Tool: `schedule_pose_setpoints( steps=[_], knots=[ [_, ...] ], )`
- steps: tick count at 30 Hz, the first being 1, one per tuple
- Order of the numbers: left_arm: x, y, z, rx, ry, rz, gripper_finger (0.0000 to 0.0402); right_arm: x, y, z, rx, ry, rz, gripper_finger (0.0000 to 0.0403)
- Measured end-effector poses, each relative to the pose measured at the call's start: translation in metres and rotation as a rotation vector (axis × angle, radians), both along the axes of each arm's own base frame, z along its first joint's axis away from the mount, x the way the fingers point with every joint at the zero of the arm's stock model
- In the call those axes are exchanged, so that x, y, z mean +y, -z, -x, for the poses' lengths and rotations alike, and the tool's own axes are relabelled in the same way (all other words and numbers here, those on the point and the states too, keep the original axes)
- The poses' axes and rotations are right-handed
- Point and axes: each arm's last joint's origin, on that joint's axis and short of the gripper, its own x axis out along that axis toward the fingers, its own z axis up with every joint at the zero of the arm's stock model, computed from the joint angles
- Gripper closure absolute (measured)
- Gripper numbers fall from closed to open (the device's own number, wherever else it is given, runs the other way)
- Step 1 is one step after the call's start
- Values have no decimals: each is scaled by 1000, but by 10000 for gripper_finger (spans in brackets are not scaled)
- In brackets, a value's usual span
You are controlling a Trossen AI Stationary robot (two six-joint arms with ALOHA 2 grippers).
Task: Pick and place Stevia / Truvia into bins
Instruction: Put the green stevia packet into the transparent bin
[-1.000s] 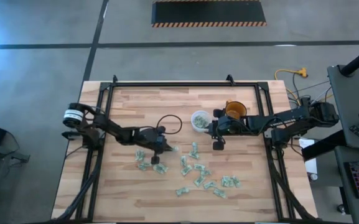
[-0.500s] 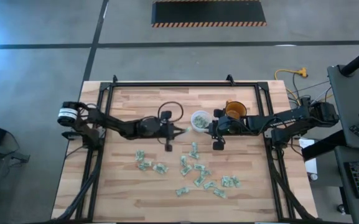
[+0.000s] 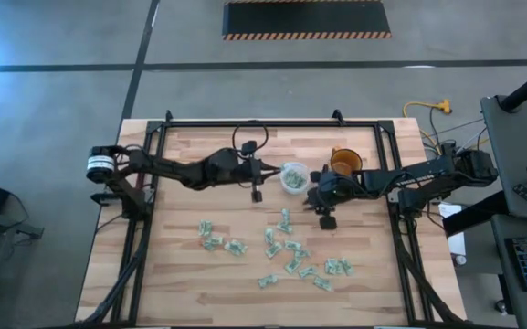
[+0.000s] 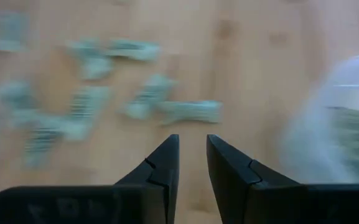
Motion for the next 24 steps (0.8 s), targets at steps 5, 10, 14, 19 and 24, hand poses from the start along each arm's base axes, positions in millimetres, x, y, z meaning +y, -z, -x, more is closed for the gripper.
schedule_pose_setpoints(
  steps=[5, 10, 14, 19, 24],
  knots=[
    [4, -1, 0, -3, 12, 4, 389, 15, 0, 3, 48, -114, -246, 339],
    [8, 8, -4, 22, 40, 20, 389, 48, 1, 8, 98, -250, -309, 338],
    [14, 17, -20, 39, 67, 42, 389, 83, 0, 18, 136, -365, -334, 339],
    [21, 22, -43, 70, 62, 55, 389, 121, -1, 35, 175, -355, -315, 345],
    [27, 24, -58, 224, 37, 121, 388, 149, 2, 56, 199, -313, -237, 347]
  ],
)
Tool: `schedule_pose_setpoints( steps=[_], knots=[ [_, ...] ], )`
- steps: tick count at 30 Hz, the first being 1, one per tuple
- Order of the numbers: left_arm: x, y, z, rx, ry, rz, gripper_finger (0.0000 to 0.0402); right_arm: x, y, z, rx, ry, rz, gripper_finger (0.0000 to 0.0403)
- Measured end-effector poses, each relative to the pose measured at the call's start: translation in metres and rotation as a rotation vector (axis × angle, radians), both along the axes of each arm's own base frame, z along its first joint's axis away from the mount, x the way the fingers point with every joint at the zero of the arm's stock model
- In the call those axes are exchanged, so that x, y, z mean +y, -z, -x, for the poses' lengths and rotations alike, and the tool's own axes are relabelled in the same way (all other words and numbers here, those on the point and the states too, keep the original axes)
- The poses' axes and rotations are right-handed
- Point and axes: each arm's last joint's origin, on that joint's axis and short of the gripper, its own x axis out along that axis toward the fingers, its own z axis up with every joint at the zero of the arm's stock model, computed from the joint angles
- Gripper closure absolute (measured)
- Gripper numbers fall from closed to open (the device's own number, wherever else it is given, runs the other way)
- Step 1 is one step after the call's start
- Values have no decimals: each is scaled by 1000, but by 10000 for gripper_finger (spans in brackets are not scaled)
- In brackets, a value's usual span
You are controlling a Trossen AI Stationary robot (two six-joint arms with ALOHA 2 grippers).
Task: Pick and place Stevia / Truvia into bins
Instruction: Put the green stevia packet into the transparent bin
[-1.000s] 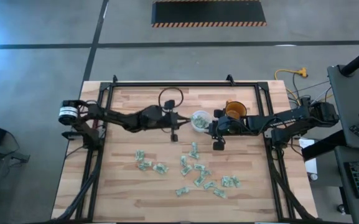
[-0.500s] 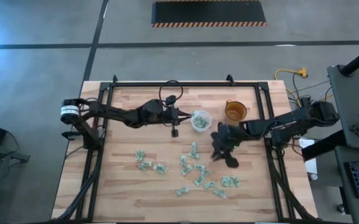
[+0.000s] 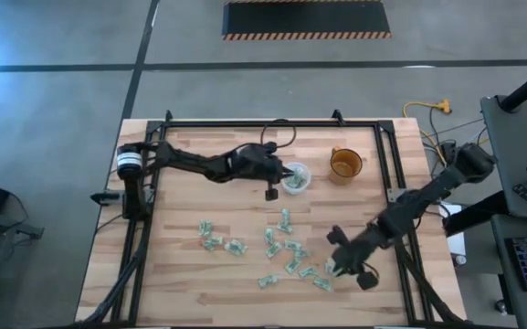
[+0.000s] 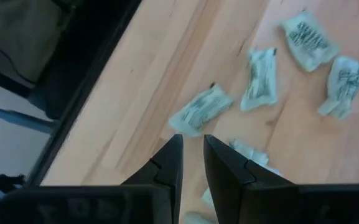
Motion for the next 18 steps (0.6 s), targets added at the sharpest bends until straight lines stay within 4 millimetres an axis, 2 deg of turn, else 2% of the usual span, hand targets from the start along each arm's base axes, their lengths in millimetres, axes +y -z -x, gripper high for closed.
schedule_pose_setpoints(
  steps=[7, 12, 18],
  knots=[
    [1, -4, -6, 65, -2, 15, 375, 11, -1, 13, -29, 54, 60, 347],
    [1, -4, -6, 67, -1, 15, 331, 10, 0, 11, -57, 123, 96, 347],
    [0, -7, -7, 60, 1, 14, 279, 9, 12, 12, 5, 152, 132, 346]
  ],
)
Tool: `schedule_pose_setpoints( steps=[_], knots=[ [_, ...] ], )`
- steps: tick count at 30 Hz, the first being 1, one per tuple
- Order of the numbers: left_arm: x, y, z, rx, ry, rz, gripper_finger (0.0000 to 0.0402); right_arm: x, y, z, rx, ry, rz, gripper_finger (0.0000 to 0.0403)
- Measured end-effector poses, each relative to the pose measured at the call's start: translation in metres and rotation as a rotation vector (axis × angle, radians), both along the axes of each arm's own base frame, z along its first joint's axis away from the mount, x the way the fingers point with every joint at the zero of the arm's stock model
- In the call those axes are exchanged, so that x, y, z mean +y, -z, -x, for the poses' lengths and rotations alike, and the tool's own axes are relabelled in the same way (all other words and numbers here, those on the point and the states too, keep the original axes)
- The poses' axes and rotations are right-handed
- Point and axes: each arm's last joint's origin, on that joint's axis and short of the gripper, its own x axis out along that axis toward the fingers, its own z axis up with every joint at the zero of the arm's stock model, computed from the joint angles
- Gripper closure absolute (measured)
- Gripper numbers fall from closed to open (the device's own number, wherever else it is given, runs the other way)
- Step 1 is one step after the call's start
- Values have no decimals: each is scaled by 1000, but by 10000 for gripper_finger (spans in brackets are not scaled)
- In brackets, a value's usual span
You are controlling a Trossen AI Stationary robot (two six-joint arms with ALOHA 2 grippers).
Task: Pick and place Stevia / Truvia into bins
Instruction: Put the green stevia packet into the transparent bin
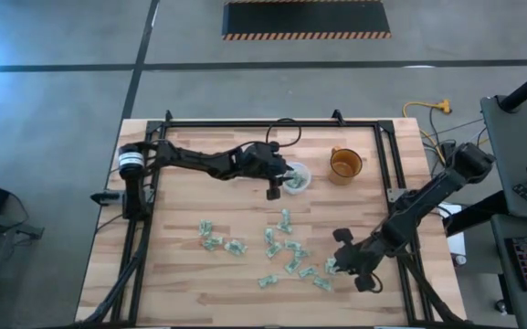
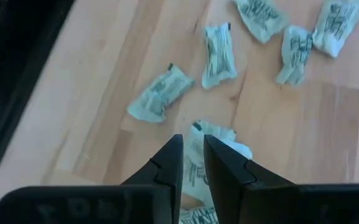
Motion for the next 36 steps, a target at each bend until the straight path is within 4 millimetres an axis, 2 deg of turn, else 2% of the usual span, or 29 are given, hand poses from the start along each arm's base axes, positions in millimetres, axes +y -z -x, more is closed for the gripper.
schedule_pose_setpoints(
  steps=[5, 11, 18, 25, 36],
  knots=[
    [-6, -8, 3, 7, 14, 1, 260, 1, 14, -1, 46, 16, 29, 346],
    [-19, -25, 10, 1, 41, 0, 257, 1, 23, -3, 73, 20, 57, 346],
    [-38, -40, 19, 14, 88, 2, 257, 0, 23, -4, 44, 45, 90, 346],
    [-55, -47, 28, 73, 128, 11, 257, 0, 26, -4, 29, 59, 96, 346],
    [-62, -54, 37, 107, 146, 15, 257, 5, 26, -6, 18, 8, 52, 346]
  ],
)
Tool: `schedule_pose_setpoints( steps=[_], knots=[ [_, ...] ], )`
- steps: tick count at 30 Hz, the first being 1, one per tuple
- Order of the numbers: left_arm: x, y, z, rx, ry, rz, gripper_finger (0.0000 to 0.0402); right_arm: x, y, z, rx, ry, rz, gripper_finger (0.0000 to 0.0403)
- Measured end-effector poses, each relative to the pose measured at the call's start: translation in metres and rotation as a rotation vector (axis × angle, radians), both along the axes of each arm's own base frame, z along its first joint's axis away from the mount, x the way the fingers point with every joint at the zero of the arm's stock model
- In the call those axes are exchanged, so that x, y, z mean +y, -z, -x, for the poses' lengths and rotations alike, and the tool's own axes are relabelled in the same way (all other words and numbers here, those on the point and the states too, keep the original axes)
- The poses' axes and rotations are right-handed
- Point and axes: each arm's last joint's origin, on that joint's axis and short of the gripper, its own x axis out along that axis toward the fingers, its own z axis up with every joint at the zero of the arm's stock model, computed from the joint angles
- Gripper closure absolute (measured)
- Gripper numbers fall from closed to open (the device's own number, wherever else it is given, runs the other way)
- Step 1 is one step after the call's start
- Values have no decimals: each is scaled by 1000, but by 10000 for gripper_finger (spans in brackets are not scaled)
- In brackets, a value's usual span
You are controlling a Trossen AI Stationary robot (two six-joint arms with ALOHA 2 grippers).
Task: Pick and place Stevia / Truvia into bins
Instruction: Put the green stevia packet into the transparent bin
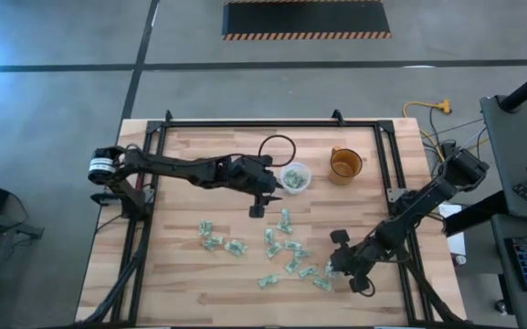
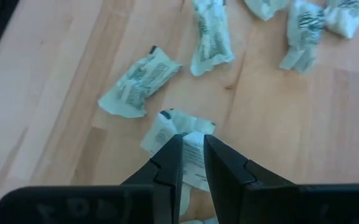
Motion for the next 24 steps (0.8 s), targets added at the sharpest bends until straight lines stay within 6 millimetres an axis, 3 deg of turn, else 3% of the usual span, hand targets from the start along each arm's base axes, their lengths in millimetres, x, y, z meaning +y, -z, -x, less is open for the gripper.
schedule_pose_setpoints(
  steps=[9, 18, 24],
  knots=[
    [0, 2, 1, 22, -1, 3, 257, 3, 1, 1, 18, -29, -31, 346],
    [0, 2, 1, 22, -1, 3, 257, 5, 16, -2, 50, -25, -2, 346],
    [0, 2, 1, 22, -1, 3, 257, 3, 13, -1, 47, -31, 1, 351]
  ],
)
